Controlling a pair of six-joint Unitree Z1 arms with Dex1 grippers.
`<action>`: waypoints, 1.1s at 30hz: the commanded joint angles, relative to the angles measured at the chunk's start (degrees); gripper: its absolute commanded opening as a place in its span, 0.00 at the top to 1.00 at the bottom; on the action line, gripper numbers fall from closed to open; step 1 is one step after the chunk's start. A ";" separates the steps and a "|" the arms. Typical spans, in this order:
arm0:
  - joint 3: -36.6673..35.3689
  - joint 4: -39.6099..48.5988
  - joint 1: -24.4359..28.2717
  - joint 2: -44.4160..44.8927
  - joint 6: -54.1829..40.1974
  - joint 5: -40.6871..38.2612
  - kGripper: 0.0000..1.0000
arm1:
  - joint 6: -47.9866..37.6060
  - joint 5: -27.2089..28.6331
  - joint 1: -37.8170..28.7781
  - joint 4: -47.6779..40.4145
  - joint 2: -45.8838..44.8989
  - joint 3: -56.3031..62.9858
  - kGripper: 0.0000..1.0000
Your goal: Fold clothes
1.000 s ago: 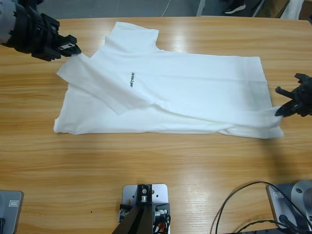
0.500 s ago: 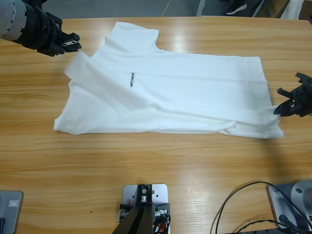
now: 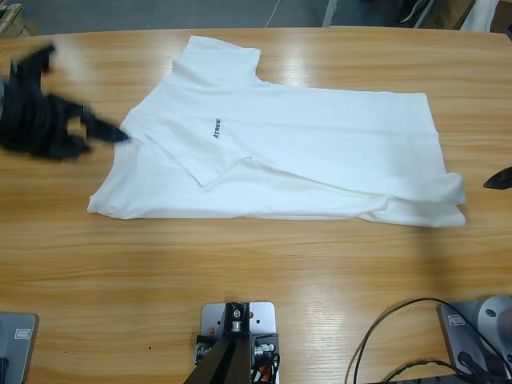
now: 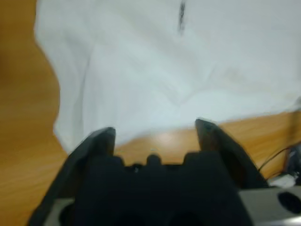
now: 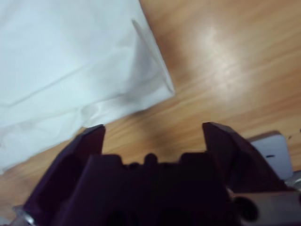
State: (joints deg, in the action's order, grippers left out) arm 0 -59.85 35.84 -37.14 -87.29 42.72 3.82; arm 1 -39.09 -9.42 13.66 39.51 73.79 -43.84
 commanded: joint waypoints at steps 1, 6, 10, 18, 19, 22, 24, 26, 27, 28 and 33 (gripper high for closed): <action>7.89 -6.38 -1.18 -4.73 5.76 -1.10 0.32 | -7.90 2.72 0.05 -9.08 5.49 7.89 0.47; 6.71 -9.35 -0.85 -9.81 5.90 -1.01 0.33 | -9.11 1.26 0.05 -10.15 11.02 7.96 0.65; 6.59 -9.90 0.33 -11.69 5.44 -0.68 0.33 | -9.25 0.28 -0.04 -11.17 15.01 7.89 0.64; 6.82 -9.84 1.89 -13.64 5.35 0.04 0.33 | -9.30 -0.51 -0.04 -12.53 21.09 7.33 0.62; 6.77 -9.88 1.89 -14.06 5.32 0.08 0.33 | -9.25 -0.51 -0.04 -12.53 21.48 7.24 0.62; 6.96 -9.82 1.89 -15.05 5.27 0.13 0.33 | -9.16 -1.37 -0.04 -12.88 23.05 6.92 0.62; 7.27 -9.88 1.89 -15.26 5.32 0.48 0.33 | -9.16 -1.85 -0.04 -13.12 23.59 6.92 0.63; 7.63 -9.90 1.94 -15.68 5.28 1.06 0.33 | -8.97 -2.38 -0.04 -13.14 24.07 6.90 0.64; 7.78 -9.91 2.14 -16.21 5.25 1.10 0.33 | -8.83 -2.48 -0.04 -13.14 24.26 6.90 0.68; 7.89 -9.91 2.35 -16.75 5.13 1.13 0.33 | -8.57 -2.45 -0.04 -13.11 24.38 6.89 0.74; 8.07 -10.39 2.84 -17.84 4.40 1.76 0.33 | -7.93 -1.74 -0.04 -12.72 24.21 6.89 0.90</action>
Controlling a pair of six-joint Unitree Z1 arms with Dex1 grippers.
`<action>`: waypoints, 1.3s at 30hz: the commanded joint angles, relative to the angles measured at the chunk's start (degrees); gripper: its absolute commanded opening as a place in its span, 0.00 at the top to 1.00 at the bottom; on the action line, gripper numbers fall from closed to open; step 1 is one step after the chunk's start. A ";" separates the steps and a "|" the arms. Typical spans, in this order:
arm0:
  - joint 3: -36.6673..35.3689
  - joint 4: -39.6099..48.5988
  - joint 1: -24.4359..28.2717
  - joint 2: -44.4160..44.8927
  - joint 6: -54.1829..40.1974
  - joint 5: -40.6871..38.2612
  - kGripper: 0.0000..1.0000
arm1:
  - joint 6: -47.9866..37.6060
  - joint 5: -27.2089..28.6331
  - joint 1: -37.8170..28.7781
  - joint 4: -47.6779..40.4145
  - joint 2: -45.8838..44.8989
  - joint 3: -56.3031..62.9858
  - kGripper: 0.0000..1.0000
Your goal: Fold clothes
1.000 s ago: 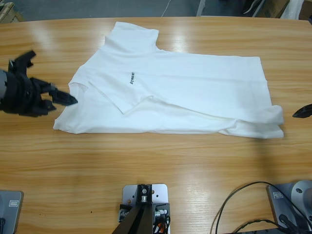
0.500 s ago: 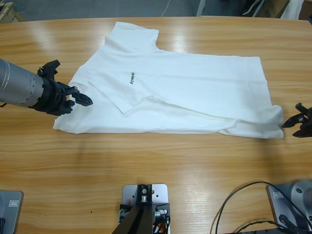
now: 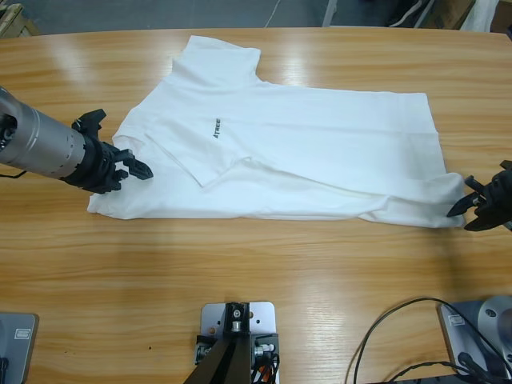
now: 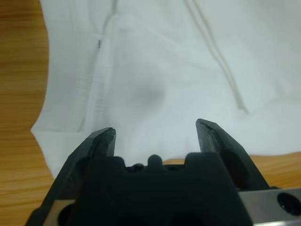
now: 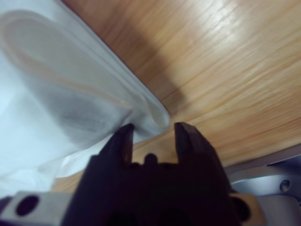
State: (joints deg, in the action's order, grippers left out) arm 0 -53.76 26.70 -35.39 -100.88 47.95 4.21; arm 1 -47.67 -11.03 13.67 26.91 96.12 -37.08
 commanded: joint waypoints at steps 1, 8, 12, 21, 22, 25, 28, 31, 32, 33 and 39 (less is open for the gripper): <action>1.94 -1.41 1.15 -4.24 -0.93 1.42 0.33 | 0.79 0.08 -0.05 -0.07 1.86 0.17 0.97; 2.36 -2.00 1.20 -5.98 -2.86 1.42 0.33 | 1.53 0.41 -0.05 0.22 2.14 0.01 1.00; 3.03 -2.00 1.20 -6.36 -2.95 1.42 0.33 | 2.58 0.76 -0.05 3.56 4.59 -2.15 1.00; 3.39 -2.00 1.20 -6.33 -4.78 2.14 0.73 | 3.30 1.84 -0.05 7.04 4.52 -3.45 1.00; 3.32 -2.00 1.20 -6.35 -4.78 2.37 0.73 | 3.78 3.17 -0.05 10.46 4.85 -5.28 1.00; 3.22 -2.09 1.20 -6.35 -4.71 2.54 0.70 | 5.01 5.11 -0.05 18.39 7.56 -10.47 1.00; 3.47 -2.00 1.20 -6.08 -4.71 2.56 0.70 | 5.13 7.67 -0.05 22.93 8.86 -12.86 1.00; 4.13 -1.95 1.29 -5.36 -4.76 2.70 0.69 | 5.23 11.08 -0.05 26.99 10.81 -15.92 1.00; 4.36 -1.92 1.43 -5.10 -4.94 2.74 0.69 | 5.29 11.61 -0.05 28.15 11.62 -16.62 1.00; 4.56 -1.92 1.52 -4.87 -5.15 2.74 0.69 | 5.22 11.87 -0.05 29.11 12.25 -17.04 1.00; 4.54 -1.92 2.26 -3.88 -5.68 2.74 0.69 | 2.19 15.09 -0.05 33.93 11.88 -18.91 0.40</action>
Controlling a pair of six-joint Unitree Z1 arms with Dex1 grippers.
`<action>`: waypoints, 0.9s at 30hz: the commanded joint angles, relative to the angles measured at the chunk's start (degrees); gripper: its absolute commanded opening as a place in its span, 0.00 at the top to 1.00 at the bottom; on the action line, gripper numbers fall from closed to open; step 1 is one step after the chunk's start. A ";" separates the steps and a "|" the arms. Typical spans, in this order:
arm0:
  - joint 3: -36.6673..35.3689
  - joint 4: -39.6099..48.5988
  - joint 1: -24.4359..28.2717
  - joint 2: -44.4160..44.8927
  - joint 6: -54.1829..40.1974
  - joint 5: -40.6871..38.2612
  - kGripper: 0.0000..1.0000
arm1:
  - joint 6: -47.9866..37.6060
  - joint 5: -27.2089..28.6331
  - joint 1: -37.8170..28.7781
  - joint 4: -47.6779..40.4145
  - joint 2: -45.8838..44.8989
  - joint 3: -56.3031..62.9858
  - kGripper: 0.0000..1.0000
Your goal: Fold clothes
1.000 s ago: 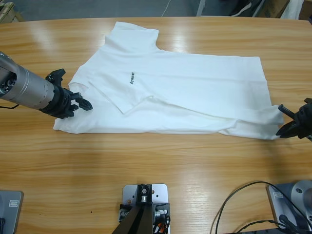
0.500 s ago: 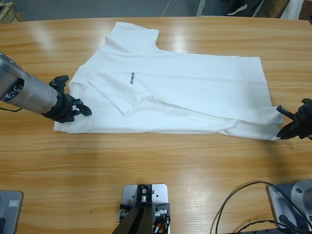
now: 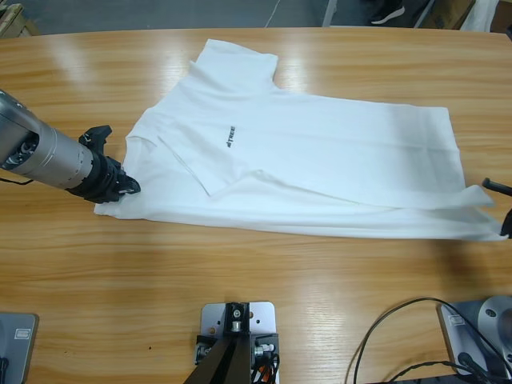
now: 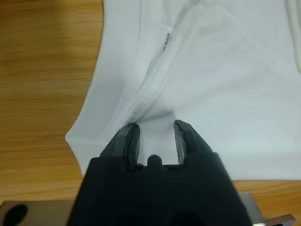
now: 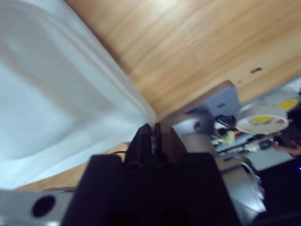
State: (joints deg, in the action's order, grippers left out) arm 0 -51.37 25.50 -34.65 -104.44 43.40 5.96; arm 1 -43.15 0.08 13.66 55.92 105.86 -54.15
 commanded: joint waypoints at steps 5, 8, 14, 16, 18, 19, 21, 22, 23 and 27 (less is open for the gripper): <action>2.15 -0.71 1.51 0.21 -0.65 0.91 0.69 | -5.08 5.71 -0.60 5.61 -2.89 -2.11 0.02; 2.24 -0.64 1.51 1.26 -0.49 0.93 0.69 | -5.10 4.99 -4.80 4.83 -7.23 -5.00 0.02; 2.08 -0.75 1.51 6.25 -0.19 0.98 0.69 | 5.27 -5.28 -15.15 -5.42 -13.24 -5.68 0.08; 1.27 -0.80 1.51 7.68 -0.55 0.98 0.69 | 17.49 -7.46 -19.97 -8.04 -14.77 -6.51 0.03; 0.66 -0.78 1.51 8.31 -1.43 0.94 0.64 | 28.02 -8.23 -24.59 -10.79 -17.37 -6.77 0.01; 0.74 -0.71 1.51 8.47 -1.48 0.91 0.60 | 32.38 -8.30 -26.91 -12.59 -17.69 -7.00 0.01; 1.24 -0.68 1.51 8.59 -1.44 0.84 0.60 | 42.69 -5.30 -32.94 -17.39 -15.70 -6.46 0.03; 1.62 -0.70 1.51 8.78 -1.39 0.80 0.60 | 46.93 -3.82 -35.37 -18.76 -14.05 -6.70 0.09; 1.97 -0.64 1.51 9.03 -1.39 0.75 0.60 | 50.29 -2.59 -37.23 -19.76 -12.17 -7.21 0.11; 2.10 0.01 1.51 10.72 -1.97 0.05 0.25 | 53.43 -3.22 -43.82 -24.17 -5.07 -8.49 0.12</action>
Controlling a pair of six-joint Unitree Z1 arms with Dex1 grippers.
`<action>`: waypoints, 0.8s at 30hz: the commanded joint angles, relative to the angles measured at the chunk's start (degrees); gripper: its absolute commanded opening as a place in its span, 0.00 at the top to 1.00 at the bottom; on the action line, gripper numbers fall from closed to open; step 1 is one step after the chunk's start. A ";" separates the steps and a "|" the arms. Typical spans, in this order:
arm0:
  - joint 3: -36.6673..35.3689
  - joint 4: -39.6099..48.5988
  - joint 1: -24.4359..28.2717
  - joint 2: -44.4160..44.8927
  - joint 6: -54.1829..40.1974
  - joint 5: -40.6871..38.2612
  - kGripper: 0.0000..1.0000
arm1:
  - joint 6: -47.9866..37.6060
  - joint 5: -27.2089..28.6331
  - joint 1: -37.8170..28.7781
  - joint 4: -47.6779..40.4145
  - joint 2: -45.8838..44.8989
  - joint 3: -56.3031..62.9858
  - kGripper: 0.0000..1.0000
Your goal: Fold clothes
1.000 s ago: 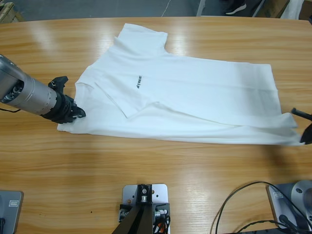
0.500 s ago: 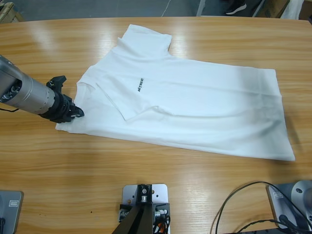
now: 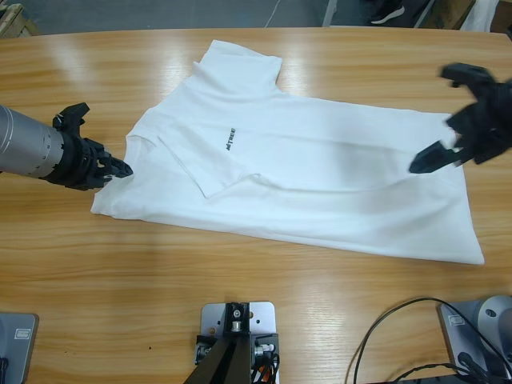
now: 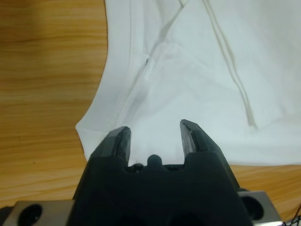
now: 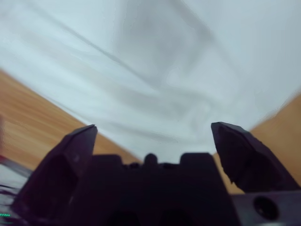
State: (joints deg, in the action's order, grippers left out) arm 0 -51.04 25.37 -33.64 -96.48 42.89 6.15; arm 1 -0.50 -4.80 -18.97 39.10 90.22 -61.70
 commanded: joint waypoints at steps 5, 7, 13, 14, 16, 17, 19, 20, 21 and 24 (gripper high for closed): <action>1.38 1.12 0.33 2.47 -5.39 -4.19 0.03 | 11.46 2.38 -17.66 -12.64 14.51 -1.76 0.24; 1.63 1.00 0.12 2.17 -5.53 -4.21 0.03 | 11.66 1.38 -19.07 -13.13 15.80 -1.67 0.24; 1.64 0.28 -1.60 -0.31 -5.27 -4.30 0.03 | 11.66 0.85 -21.54 -14.57 21.11 -3.92 0.24; 1.64 0.19 -1.60 -0.45 -5.29 -4.30 0.04 | 11.66 0.97 -21.54 -14.57 22.04 -4.80 0.25; 1.50 0.02 -1.60 -0.46 -5.44 -4.30 0.04 | 11.66 1.61 -21.54 -14.57 23.87 -6.52 0.28; 1.48 -0.05 -1.60 -0.50 -5.44 -4.30 0.04 | 11.64 1.90 -21.54 -14.57 24.85 -7.22 0.28; 1.61 -0.14 -1.60 -0.80 -5.44 -4.30 0.04 | 11.66 1.96 -21.56 -14.57 26.68 -8.47 0.32; 1.64 -0.13 -1.60 -1.03 -5.44 -4.30 0.04 | 11.64 1.82 -21.54 -14.61 27.58 -8.98 0.36; 1.70 -0.13 -1.60 -1.22 -5.44 -4.30 0.04 | 11.62 1.76 -21.58 -14.70 27.98 -9.14 0.36; 1.73 -0.20 -1.60 -1.59 -5.44 -4.30 0.04 | 11.66 1.92 -21.60 -14.82 28.58 -9.05 0.36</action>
State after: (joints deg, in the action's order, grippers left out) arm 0 -50.94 25.78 -34.64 -94.97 38.05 2.40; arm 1 10.63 -3.03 -39.96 24.86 113.58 -70.13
